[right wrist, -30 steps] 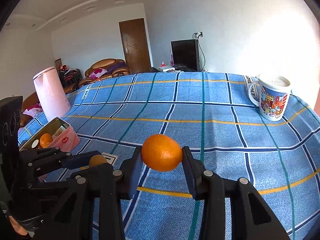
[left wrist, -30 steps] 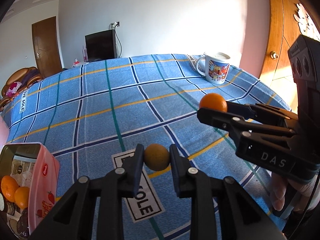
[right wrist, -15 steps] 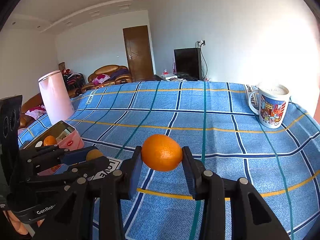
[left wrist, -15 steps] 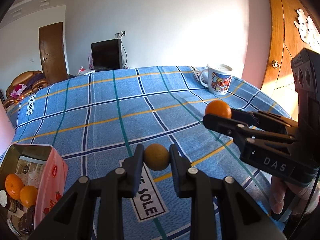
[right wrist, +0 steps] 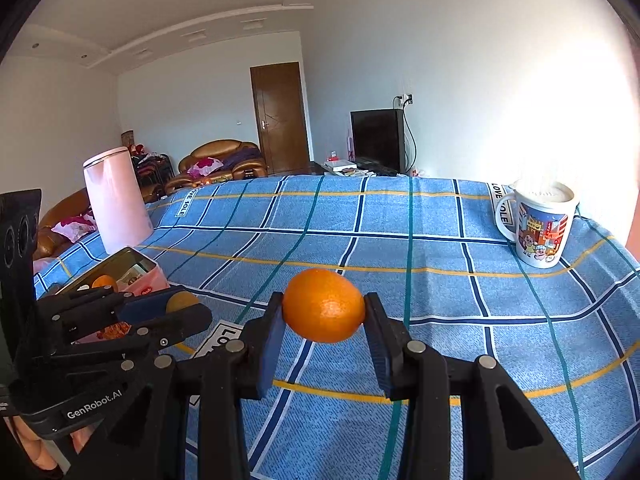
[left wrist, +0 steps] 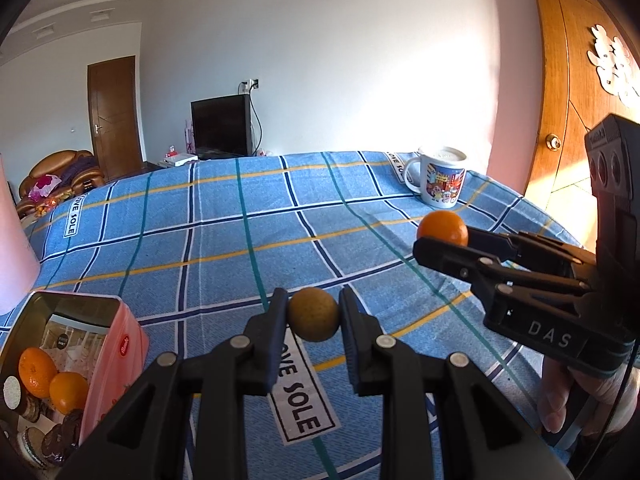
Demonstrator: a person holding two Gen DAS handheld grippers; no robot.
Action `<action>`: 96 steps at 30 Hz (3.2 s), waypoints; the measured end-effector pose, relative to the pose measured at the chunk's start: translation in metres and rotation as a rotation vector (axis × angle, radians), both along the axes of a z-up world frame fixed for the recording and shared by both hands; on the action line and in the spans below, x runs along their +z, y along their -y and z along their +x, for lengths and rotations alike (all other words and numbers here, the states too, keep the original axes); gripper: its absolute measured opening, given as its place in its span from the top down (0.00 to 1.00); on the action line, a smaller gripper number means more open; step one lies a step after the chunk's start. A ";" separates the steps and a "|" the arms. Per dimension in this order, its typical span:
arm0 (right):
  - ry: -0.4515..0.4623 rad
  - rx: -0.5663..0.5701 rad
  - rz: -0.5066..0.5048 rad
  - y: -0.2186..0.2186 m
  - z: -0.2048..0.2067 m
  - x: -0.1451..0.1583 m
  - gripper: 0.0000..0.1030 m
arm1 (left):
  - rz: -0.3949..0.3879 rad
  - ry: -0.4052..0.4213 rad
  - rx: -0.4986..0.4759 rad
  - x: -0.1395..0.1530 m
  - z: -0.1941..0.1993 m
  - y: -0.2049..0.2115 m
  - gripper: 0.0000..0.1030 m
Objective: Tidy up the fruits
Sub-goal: 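Carry the tangerine in the right tool and yellow fruit in the left tool to the tin, then open the left tool over the tin while the right tool releases the tangerine into it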
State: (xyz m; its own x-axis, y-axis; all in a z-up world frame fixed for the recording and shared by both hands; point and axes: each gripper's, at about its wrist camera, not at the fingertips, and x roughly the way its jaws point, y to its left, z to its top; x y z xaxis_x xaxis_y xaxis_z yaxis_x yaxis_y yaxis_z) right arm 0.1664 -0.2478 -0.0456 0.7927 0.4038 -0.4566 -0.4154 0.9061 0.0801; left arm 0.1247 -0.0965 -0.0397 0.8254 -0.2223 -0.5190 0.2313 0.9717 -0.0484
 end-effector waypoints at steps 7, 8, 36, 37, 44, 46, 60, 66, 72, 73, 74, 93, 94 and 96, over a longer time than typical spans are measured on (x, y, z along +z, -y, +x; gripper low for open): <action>0.040 -0.002 -0.012 -0.002 -0.007 0.002 0.60 | -0.003 0.035 0.010 0.003 -0.006 -0.002 0.74; 0.046 -0.001 -0.014 -0.003 -0.008 0.003 0.60 | -0.002 0.040 0.011 0.004 -0.007 -0.002 0.74; 0.168 0.021 -0.009 -0.008 -0.035 0.011 0.60 | -0.013 0.179 0.040 0.014 -0.030 -0.008 0.74; 0.167 0.024 -0.009 -0.009 -0.036 0.011 0.60 | -0.012 0.180 0.041 0.014 -0.030 -0.008 0.74; 0.156 0.044 -0.018 -0.021 -0.041 0.011 0.60 | -0.026 0.169 0.055 0.014 -0.031 -0.020 0.74; 0.152 0.054 -0.022 -0.025 -0.042 0.011 0.60 | -0.030 0.167 0.056 0.014 -0.032 -0.024 0.74; 0.125 0.140 -0.025 -0.073 -0.049 0.009 0.60 | -0.055 0.155 0.106 0.014 -0.047 -0.062 0.74; 0.128 0.199 -0.025 -0.100 -0.057 0.013 0.60 | -0.052 0.161 0.144 0.018 -0.056 -0.081 0.74; 0.130 0.249 -0.027 -0.124 -0.062 0.016 0.60 | -0.062 0.160 0.198 0.019 -0.064 -0.108 0.74; 0.130 0.256 -0.029 -0.128 -0.062 0.016 0.60 | -0.061 0.161 0.212 0.020 -0.066 -0.114 0.74; 0.129 0.263 -0.031 -0.131 -0.063 0.016 0.60 | -0.059 0.161 0.226 0.020 -0.068 -0.119 0.74; 0.134 0.371 -0.073 -0.196 -0.060 0.022 0.60 | -0.042 0.118 0.376 0.019 -0.077 -0.183 0.74; 0.131 0.375 -0.076 -0.199 -0.060 0.021 0.60 | -0.043 0.115 0.380 0.019 -0.077 -0.185 0.74; 0.124 0.381 -0.080 -0.204 -0.058 0.019 0.60 | -0.041 0.105 0.386 0.017 -0.076 -0.189 0.74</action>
State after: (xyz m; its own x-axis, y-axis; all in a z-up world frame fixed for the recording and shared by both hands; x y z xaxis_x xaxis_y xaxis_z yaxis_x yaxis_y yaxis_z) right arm 0.1082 -0.0439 -0.0263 0.6446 0.6461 -0.4086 -0.7244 0.6871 -0.0563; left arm 0.0485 0.0928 -0.0224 0.9004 0.0956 -0.4245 -0.1443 0.9860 -0.0840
